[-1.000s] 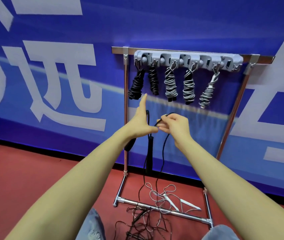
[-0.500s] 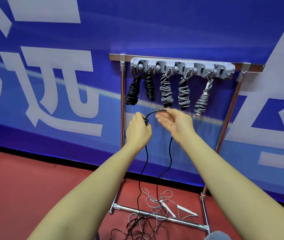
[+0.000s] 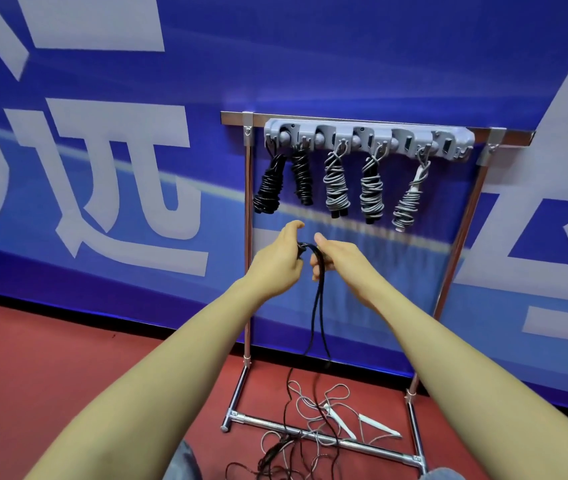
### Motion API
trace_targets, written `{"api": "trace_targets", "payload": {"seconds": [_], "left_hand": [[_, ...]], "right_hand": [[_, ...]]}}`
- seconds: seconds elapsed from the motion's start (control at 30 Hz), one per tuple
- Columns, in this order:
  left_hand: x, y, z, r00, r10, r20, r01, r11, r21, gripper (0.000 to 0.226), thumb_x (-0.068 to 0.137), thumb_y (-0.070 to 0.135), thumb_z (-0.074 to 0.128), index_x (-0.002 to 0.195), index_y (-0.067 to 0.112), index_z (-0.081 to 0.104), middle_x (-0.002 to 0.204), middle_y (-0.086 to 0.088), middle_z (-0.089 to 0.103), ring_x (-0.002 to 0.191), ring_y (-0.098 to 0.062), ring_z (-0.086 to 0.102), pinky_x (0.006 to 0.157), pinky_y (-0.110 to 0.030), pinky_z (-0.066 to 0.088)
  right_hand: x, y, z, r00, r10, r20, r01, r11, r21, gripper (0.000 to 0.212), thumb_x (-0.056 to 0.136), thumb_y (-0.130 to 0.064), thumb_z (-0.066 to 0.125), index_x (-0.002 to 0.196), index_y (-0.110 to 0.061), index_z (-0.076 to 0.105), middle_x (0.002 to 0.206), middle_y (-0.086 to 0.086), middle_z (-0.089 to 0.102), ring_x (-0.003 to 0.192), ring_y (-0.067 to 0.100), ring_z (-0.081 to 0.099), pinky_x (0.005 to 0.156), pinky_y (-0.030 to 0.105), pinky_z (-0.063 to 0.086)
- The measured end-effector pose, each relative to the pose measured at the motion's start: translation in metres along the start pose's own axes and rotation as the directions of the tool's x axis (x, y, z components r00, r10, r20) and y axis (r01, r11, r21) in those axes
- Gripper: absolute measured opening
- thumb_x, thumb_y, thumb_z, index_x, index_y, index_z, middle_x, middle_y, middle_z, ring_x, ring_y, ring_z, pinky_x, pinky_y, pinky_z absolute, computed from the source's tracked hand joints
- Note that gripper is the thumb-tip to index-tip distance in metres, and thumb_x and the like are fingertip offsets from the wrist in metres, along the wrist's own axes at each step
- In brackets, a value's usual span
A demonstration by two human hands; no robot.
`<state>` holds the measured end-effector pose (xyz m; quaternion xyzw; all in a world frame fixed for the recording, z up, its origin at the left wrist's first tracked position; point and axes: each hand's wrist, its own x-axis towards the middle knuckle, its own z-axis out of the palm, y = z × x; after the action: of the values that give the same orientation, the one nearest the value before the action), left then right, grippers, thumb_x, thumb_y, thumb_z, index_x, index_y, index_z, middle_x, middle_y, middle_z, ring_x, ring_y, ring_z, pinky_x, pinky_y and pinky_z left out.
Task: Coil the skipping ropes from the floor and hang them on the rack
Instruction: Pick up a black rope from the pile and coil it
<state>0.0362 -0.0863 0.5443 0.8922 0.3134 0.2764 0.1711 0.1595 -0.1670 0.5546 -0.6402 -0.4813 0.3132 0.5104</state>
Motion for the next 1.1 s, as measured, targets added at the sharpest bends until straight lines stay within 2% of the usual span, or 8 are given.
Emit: {"api": "trace_targets", "payload": {"seconds": [0.17, 0.27, 0.33, 0.47, 0.6, 0.8, 0.93, 1.1], "left_hand": [[-0.008, -0.008, 0.007, 0.998, -0.051, -0.026, 0.05, 0.998, -0.036, 0.046, 0.091, 0.009, 0.042, 0.136, 0.014, 0.034, 0.123, -0.006, 0.053, 0.094, -0.028, 0.058, 0.073, -0.042, 0.05], [-0.007, -0.007, 0.011, 0.977, -0.198, -0.072, 0.186, 0.971, -0.148, 0.013, 0.092, 0.018, 0.043, 0.098, 0.013, 0.053, 0.091, -0.008, 0.062, 0.08, -0.03, 0.058, 0.066, -0.042, 0.049], [-0.005, -0.007, 0.014, 0.964, -0.26, -0.051, 0.238, 0.935, -0.263, 0.016, 0.091, 0.023, 0.045, 0.085, 0.012, 0.055, 0.076, -0.007, 0.061, 0.07, -0.028, 0.057, 0.061, -0.038, 0.047], [-0.003, -0.002, 0.013, 0.957, -0.291, -0.003, 0.241, 0.8, -0.549, 0.015, 0.088, 0.015, 0.051, 0.08, 0.013, 0.064, 0.061, 0.001, 0.056, 0.056, -0.018, 0.047, 0.059, -0.032, 0.04], [-0.001, 0.004, 0.012, 0.956, -0.294, -0.02, 0.215, 0.742, -0.635, 0.013, 0.088, 0.011, 0.054, 0.079, 0.007, 0.062, 0.056, 0.003, 0.043, 0.052, -0.015, 0.037, 0.054, -0.03, 0.033], [0.0, 0.018, 0.011, 0.932, -0.359, 0.052, 0.197, 0.381, -0.903, 0.018, 0.076, 0.004, 0.05, 0.061, 0.01, 0.043, 0.048, 0.001, 0.027, 0.043, -0.014, 0.021, 0.046, -0.027, 0.022], [-0.002, 0.02, 0.012, 0.927, -0.37, 0.061, 0.139, 0.187, -0.972, 0.012, 0.07, 0.019, 0.054, 0.067, 0.009, 0.047, 0.047, 0.002, 0.031, 0.04, -0.013, 0.025, 0.043, -0.023, 0.026], [-0.002, 0.028, 0.018, 0.87, -0.489, -0.068, 0.086, 0.287, -0.954, 0.029, 0.079, 0.022, 0.074, 0.07, 0.01, 0.049, 0.045, 0.004, 0.033, 0.042, -0.014, 0.028, 0.044, -0.024, 0.03]], "right_hand": [[-0.002, 0.004, 0.006, 0.992, -0.095, 0.088, 0.081, 0.984, 0.158, 0.029, 0.099, -0.025, 0.049, 0.076, -0.007, 0.053, 0.061, 0.003, 0.056, 0.047, 0.015, 0.045, 0.059, 0.033, 0.052], [-0.002, 0.002, 0.008, 0.987, -0.154, 0.055, 0.147, 0.983, 0.108, 0.028, 0.097, -0.024, 0.053, 0.074, -0.008, 0.055, 0.059, 0.002, 0.051, 0.045, 0.013, 0.039, 0.053, 0.027, 0.048], [-0.001, 0.001, 0.007, 0.983, -0.181, 0.025, 0.179, 0.981, 0.068, 0.029, 0.097, -0.022, 0.054, 0.071, -0.008, 0.055, 0.057, 0.002, 0.048, 0.045, 0.013, 0.038, 0.052, 0.026, 0.047], [0.0, 0.002, 0.003, 0.983, -0.184, -0.03, 0.184, 0.983, 0.022, 0.031, 0.095, -0.024, 0.056, 0.07, -0.007, 0.057, 0.056, 0.001, 0.047, 0.044, 0.01, 0.042, 0.056, 0.029, 0.05], [0.001, 0.006, 0.0, 0.984, -0.168, -0.06, 0.162, 0.983, -0.091, 0.04, 0.096, -0.037, 0.052, 0.07, -0.007, 0.057, 0.056, 0.005, 0.05, 0.047, 0.015, 0.048, 0.059, 0.027, 0.046], [0.001, 0.014, 0.009, 0.994, 0.036, -0.103, -0.049, 0.991, -0.127, 0.059, 0.099, -0.05, 0.033, 0.061, -0.01, 0.054, 0.048, 0.0, 0.047, 0.047, 0.016, 0.047, 0.068, 0.031, 0.048], [0.0, 0.013, 0.019, 0.966, 0.1, -0.24, -0.137, 0.98, -0.142, 0.054, 0.1, -0.048, 0.032, 0.072, -0.007, 0.053, 0.055, -0.003, 0.047, 0.051, 0.017, 0.039, 0.055, 0.032, 0.042], [-0.005, 0.022, 0.027, 0.966, 0.104, -0.235, -0.153, 0.968, -0.198, 0.048, 0.101, -0.045, 0.027, 0.085, -0.007, 0.052, 0.068, 0.005, 0.048, 0.059, 0.02, 0.038, 0.054, 0.03, 0.034]]}}
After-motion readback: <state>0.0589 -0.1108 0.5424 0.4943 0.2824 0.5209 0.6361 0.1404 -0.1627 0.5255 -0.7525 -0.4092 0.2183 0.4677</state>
